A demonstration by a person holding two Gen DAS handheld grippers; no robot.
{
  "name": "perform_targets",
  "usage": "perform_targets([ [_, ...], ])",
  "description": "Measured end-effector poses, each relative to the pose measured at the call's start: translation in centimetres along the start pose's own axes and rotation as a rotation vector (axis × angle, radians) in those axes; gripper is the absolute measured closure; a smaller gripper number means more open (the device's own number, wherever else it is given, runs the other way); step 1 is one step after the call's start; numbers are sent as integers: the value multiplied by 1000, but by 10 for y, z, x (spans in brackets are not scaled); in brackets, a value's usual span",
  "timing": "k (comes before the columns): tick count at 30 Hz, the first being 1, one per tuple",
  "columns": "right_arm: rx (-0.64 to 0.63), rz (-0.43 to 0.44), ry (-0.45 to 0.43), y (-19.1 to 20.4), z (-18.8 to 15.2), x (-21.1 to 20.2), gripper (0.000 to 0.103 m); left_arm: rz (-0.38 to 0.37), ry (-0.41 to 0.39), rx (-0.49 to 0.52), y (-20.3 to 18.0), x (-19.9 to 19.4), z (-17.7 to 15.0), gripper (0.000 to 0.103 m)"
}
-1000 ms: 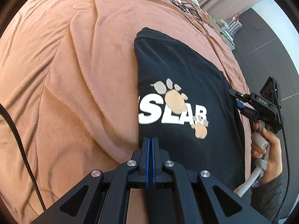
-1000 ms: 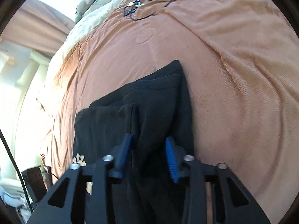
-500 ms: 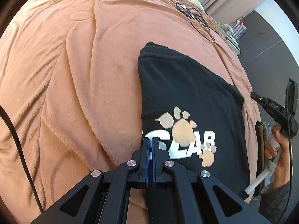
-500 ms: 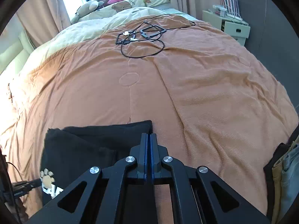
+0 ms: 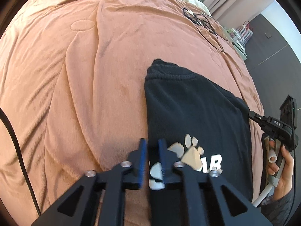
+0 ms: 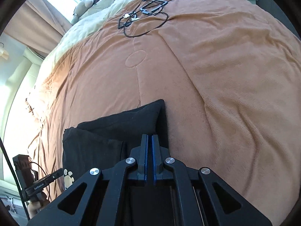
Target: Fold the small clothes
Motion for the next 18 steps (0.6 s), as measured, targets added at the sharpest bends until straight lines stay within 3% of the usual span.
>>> perform_targets([
  [2,-5,2,-14,0,-7,-7,64,1,-12,7,-1,0,6,74],
  [3,-8,8,-28,0,-6,-9,42,-5,-17,12,-2,0,9,73],
  [4,-11,16,-49,1,-5,-12,38,-8,-20,14,-2,0,12,73],
  [9,-23,32,-74,-4,-8,-11,38,5,-29,29,-1,4,20,73],
  [10,-8,30,-62,-8,-10,-7,38,5,-30,29,-1,6,21,73],
  [12,13,49,-60,-9,-10,-3,54,3,-32,21,0,10,24,73],
  [13,21,68,-53,-9,-10,0,67,2,-32,17,0,12,26,73],
  [18,27,115,-38,-2,-5,9,98,-1,-36,13,-1,19,34,73],
])
Point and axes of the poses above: each gripper's, at about its wrist camera, not at the fingertips, and x roughly the way its jaws point, y to its left, z to its top, the point moved 10 cm from there along x, roughly the way its jaws point
